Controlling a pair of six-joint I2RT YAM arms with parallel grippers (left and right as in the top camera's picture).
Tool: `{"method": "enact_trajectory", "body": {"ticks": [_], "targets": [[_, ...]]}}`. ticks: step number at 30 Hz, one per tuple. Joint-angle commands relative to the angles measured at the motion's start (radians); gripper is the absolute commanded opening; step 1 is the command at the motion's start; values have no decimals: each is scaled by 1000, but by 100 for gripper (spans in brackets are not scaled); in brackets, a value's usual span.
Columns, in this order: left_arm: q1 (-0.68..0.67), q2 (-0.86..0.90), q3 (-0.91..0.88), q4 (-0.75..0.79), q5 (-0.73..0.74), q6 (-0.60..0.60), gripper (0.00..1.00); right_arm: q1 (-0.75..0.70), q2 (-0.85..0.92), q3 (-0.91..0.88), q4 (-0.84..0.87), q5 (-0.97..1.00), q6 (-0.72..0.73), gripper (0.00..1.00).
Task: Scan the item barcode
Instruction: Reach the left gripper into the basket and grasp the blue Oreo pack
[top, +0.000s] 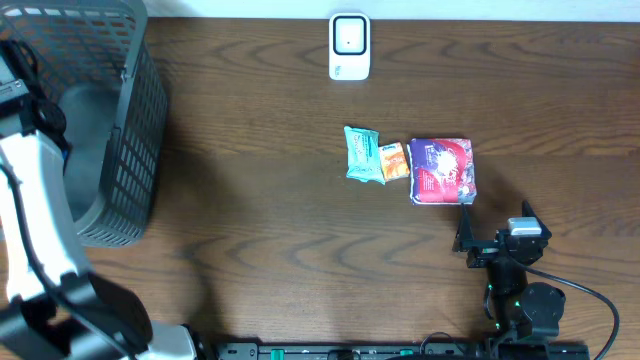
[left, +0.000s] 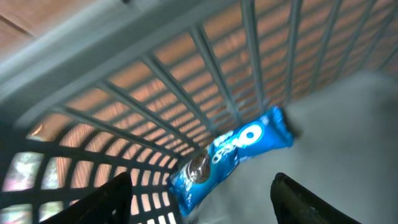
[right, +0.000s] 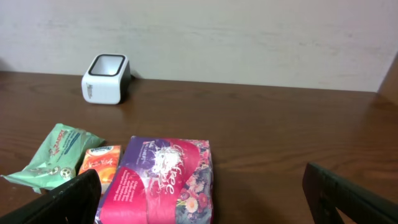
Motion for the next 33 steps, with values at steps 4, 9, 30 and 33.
{"method": "enact_trajectory", "body": {"ticks": [4,9,30,33], "targets": [[8,116,1,-13,-16,105,71,8,-5,-3,-2,-2,-12,99],[8,190,0,-13,-15,114,70,8,-5,-3,-2,-2,-12,99],[36,394,0,34,-15,233,69,8,-5,-3,-2,-2,-12,99],[56,394,0,47,-8,234,69,8,-5,-3,-2,-2,-12,99]]}}
